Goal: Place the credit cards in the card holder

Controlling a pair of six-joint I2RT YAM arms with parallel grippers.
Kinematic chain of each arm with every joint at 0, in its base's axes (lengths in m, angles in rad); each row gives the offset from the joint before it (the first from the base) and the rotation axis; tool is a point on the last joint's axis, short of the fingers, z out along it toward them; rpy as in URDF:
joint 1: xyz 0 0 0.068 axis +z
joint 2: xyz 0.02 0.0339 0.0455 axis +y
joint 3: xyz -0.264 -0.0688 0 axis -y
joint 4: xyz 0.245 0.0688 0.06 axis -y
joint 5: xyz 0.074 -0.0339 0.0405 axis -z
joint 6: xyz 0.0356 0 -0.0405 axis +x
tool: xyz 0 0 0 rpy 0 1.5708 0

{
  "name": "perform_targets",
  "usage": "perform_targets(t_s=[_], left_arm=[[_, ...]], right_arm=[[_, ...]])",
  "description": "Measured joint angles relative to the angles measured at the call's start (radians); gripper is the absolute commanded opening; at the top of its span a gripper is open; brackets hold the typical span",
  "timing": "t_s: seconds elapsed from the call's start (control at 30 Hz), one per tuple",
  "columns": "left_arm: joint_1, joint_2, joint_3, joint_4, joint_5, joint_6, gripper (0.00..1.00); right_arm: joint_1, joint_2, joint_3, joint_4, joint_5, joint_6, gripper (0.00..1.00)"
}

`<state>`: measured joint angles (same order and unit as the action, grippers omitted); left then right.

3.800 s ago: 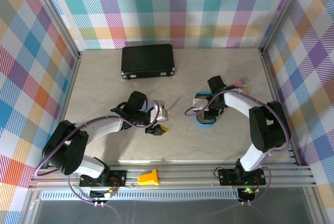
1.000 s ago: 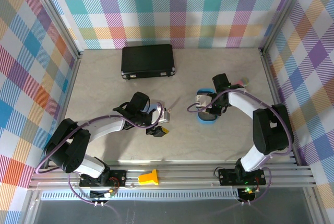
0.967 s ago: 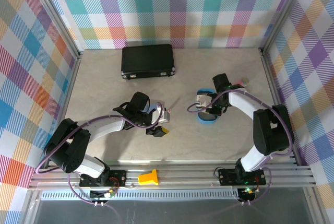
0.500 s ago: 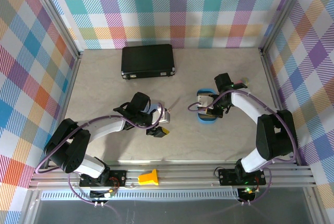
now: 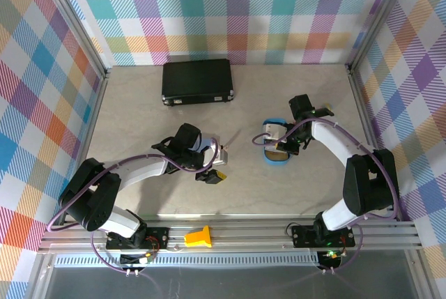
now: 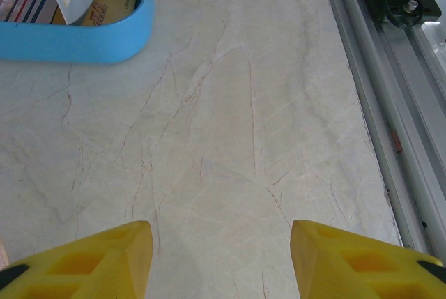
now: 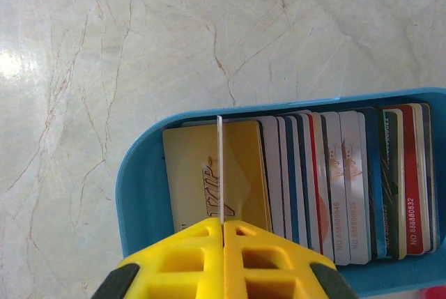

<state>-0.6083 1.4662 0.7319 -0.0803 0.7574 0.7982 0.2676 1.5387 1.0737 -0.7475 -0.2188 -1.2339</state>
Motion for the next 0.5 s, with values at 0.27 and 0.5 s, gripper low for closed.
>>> perform_targets(t_s=[0.27, 0.5], left_arm=[[0.0, 0.001, 0.0, 0.0, 0.0, 0.0, 0.55], [0.0, 0.001, 0.0, 0.008, 0.0, -0.006, 0.56]], right_arm=[[-0.009, 0.0, 0.017, -0.007, -0.005, 0.015, 0.0], [-0.027, -0.029, 0.018, -0.012, -0.034, 0.051, 0.0]])
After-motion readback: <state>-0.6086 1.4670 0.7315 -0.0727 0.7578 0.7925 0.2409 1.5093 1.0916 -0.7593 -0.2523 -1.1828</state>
